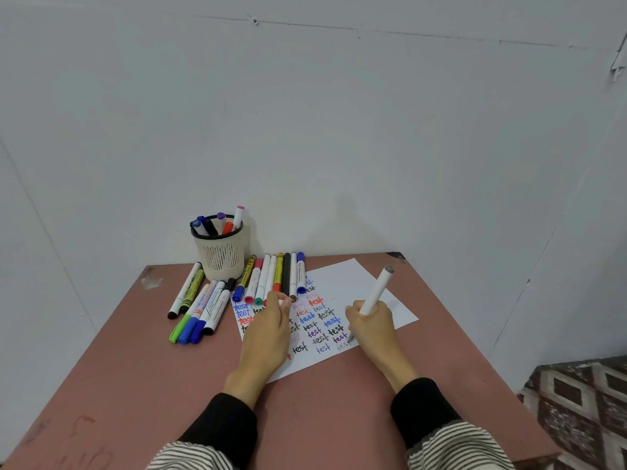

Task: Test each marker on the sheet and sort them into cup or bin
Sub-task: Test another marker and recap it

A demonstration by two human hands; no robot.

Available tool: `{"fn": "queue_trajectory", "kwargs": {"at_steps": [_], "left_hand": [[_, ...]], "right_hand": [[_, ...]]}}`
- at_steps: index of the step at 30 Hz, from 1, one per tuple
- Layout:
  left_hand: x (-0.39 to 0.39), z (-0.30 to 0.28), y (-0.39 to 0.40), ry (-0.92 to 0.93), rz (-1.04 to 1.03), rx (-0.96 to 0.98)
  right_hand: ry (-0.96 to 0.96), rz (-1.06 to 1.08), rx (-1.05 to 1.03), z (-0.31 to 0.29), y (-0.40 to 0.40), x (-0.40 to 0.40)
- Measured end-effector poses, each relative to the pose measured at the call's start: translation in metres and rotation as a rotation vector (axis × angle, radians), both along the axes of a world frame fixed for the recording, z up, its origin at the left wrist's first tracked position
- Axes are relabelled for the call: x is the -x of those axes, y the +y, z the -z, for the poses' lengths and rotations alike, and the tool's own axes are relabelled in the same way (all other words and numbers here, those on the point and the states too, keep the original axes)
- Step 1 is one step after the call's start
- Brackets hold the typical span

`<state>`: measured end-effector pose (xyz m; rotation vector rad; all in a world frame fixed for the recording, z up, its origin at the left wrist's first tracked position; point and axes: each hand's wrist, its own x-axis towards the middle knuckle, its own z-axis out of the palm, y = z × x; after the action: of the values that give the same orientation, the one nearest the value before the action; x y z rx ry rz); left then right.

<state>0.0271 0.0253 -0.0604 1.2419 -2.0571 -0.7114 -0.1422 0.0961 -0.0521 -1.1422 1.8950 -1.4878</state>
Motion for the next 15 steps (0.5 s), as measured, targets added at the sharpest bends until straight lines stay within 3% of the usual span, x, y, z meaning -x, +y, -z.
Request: {"fn": "queue_trajectory", "kwargs": {"at_steps": [9, 15], "left_hand": [[-0.003, -0.007, -0.003, 0.128, 0.069, 0.077], [0.001, -0.023, -0.014, 0.236, 0.069, 0.061]], "right_hand": [[-0.039, 0.105, 0.07, -0.003, -0.004, 0.003], [-0.1, 0.048, 0.112, -0.017, -0.021, 0.003]]}}
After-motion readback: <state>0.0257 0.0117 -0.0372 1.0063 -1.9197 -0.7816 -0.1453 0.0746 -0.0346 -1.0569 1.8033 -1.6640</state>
